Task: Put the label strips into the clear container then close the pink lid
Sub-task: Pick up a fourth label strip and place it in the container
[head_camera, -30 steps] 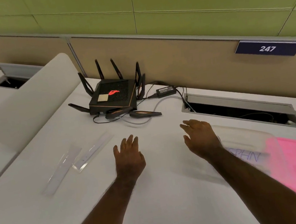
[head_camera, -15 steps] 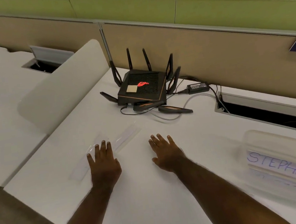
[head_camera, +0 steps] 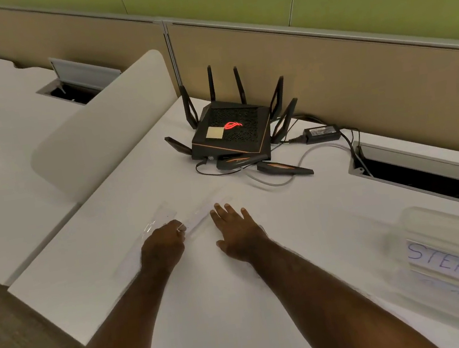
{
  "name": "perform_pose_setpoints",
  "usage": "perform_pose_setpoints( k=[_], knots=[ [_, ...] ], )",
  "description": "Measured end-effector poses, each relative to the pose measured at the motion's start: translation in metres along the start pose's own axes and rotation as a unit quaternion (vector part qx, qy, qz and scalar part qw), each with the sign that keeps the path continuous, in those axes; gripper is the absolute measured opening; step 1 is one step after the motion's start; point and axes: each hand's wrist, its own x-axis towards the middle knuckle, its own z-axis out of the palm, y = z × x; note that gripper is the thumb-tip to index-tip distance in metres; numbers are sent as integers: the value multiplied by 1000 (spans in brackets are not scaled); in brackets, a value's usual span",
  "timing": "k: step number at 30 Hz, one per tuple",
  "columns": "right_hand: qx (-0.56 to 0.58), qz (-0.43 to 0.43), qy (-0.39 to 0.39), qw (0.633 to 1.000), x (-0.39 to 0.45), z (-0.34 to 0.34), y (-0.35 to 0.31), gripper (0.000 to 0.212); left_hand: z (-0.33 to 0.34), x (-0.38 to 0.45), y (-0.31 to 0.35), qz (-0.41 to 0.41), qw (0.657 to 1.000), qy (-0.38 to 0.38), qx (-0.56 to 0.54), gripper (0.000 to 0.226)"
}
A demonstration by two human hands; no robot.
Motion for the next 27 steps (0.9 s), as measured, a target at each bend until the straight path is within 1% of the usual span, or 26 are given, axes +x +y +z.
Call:
perform_pose_setpoints(
  k=[1, 3, 5, 9, 13, 17, 19, 20, 22, 23, 25, 27],
  knots=[
    [3, 3, 10, 1000, -2, -1, 2, 76, 0, -2, 2, 0, 999, -6, -32, 19],
    [5, 10, 35, 999, -7, -3, 10, 79, -4, -7, 10, -1, 993, -45, -106, 21],
    [-2, 15, 65, 998, -15, -8, 21, 81, -7, -9, 18, -3, 978, -88, -190, 21],
    [-1, 28, 102, 994, -37, -26, 52, 83, -26, -20, 39, 29, 942, -146, -300, 16],
    [0, 37, 142, 989, -66, -50, 85, 83, -48, -30, 67, 52, 913, -233, -330, 18],
    [-28, 23, 191, 981, -102, -74, 117, 75, -56, -34, 99, 63, 890, -306, -331, 22],
    [-25, 18, 202, 979, -123, -84, 133, 71, -56, -36, 114, 71, 876, -338, -336, 22],
    [-25, 19, 199, 980, -134, -88, 141, 70, -54, -38, 123, 79, 877, -340, -331, 22],
    [-25, 26, 188, 981, -157, -97, 158, 66, -51, -41, 142, 105, 896, -312, -299, 24],
    [-21, 32, 188, 982, -169, -101, 167, 65, -49, -43, 152, 123, 909, -290, -274, 31],
    [-3, 52, 189, 981, -195, -109, 184, 62, -45, -47, 174, 168, 930, -250, -209, 52],
    [23, 84, 182, 980, -222, -116, 200, 60, -37, -52, 198, 221, 945, -205, -130, 69]
  ],
)
